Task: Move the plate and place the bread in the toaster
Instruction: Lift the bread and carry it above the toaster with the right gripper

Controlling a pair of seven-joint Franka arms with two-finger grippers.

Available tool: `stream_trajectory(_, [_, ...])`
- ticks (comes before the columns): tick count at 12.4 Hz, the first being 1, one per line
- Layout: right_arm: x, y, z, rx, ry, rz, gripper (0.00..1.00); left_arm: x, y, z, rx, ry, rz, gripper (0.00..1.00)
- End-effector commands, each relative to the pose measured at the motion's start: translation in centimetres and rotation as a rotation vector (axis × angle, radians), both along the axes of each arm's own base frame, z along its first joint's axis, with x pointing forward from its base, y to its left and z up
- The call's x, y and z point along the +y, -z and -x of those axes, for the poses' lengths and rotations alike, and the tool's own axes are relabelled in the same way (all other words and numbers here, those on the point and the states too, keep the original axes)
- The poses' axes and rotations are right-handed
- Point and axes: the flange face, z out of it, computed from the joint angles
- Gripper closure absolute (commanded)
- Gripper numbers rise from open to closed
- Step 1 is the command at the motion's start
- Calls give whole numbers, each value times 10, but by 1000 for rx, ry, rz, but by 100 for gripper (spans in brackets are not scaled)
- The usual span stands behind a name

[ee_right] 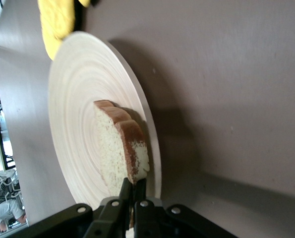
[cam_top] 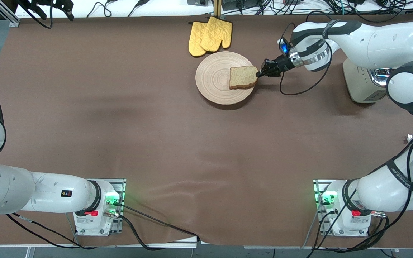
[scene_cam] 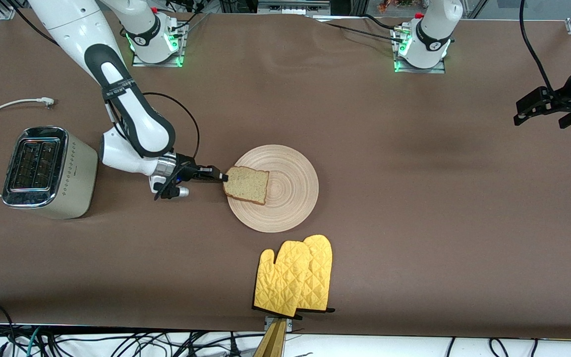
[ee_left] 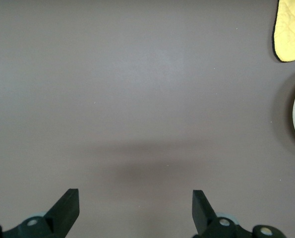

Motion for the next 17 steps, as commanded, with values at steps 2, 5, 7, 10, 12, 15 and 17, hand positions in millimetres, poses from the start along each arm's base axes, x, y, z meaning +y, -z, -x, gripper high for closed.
stream_trajectory(2, [-24,-42,-13,-15,16,22,100,-4,-6,-3,2,-10,0,0])
stream_trajectory(5, [-43,-80,-40,-49,-149,234,100,-2,-2,-4,10,-14,-1,0])
stream_trajectory(7, [-84,-105,-59,-31,-217,317,100,-5,-4,-4,4,-8,-2,0])
stream_trajectory(10, [-138,-148,-77,51,-270,457,100,-12,-9,-5,-7,4,-2,0])
stream_trajectory(12, [-164,-178,-80,118,-315,599,100,-12,-10,-5,-10,6,-2,0])
stream_trajectory(15, [-202,-221,-81,207,-304,738,100,-12,-10,-5,-10,4,-1,0])
stream_trajectory(17, [-243,-242,-72,279,-252,772,100,-12,-10,-5,-10,4,-1,0])
